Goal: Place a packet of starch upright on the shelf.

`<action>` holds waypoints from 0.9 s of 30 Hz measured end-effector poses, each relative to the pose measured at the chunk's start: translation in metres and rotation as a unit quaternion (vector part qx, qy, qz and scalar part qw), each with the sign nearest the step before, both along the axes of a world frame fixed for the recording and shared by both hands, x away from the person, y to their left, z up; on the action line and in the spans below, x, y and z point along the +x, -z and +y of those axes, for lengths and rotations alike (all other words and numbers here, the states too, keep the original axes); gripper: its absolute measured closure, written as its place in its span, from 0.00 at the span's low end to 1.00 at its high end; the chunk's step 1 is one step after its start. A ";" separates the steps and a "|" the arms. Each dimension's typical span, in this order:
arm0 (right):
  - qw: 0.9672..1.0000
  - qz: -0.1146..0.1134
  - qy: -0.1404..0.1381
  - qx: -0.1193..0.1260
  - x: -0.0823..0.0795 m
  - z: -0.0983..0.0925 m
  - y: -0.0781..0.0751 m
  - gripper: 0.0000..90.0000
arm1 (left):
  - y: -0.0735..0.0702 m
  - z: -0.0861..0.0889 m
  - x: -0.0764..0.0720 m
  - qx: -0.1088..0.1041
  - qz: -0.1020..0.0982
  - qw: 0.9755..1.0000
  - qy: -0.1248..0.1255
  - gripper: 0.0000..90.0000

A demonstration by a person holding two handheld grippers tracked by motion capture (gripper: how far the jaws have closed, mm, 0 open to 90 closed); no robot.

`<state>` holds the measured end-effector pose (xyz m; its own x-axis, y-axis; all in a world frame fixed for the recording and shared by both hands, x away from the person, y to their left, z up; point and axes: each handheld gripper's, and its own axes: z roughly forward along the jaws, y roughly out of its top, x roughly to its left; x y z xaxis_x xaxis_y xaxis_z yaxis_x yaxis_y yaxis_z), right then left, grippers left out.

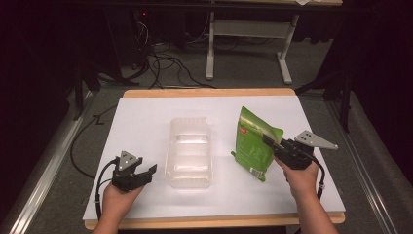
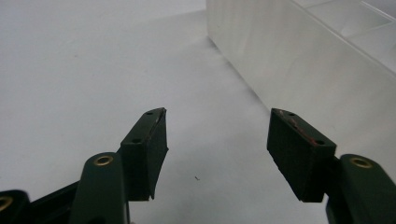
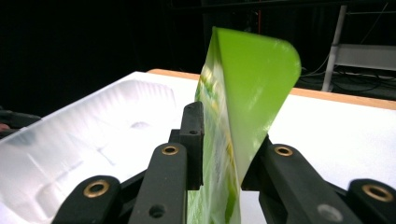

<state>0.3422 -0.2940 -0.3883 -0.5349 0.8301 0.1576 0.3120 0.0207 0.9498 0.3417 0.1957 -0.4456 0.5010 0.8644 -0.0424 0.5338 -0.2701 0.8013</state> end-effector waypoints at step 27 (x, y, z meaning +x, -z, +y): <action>0.998 0.014 -0.012 -0.060 -0.001 0.016 0.010 1.00 | -0.020 -0.014 -0.014 -0.048 -0.043 0.998 0.009 0.57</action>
<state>0.3412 -0.2777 -0.3981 -0.5510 0.8314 0.0719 0.3362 0.1423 0.9310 0.3279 0.1814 -0.4259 0.5224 0.8488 -0.0818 0.4581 -0.1985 0.8664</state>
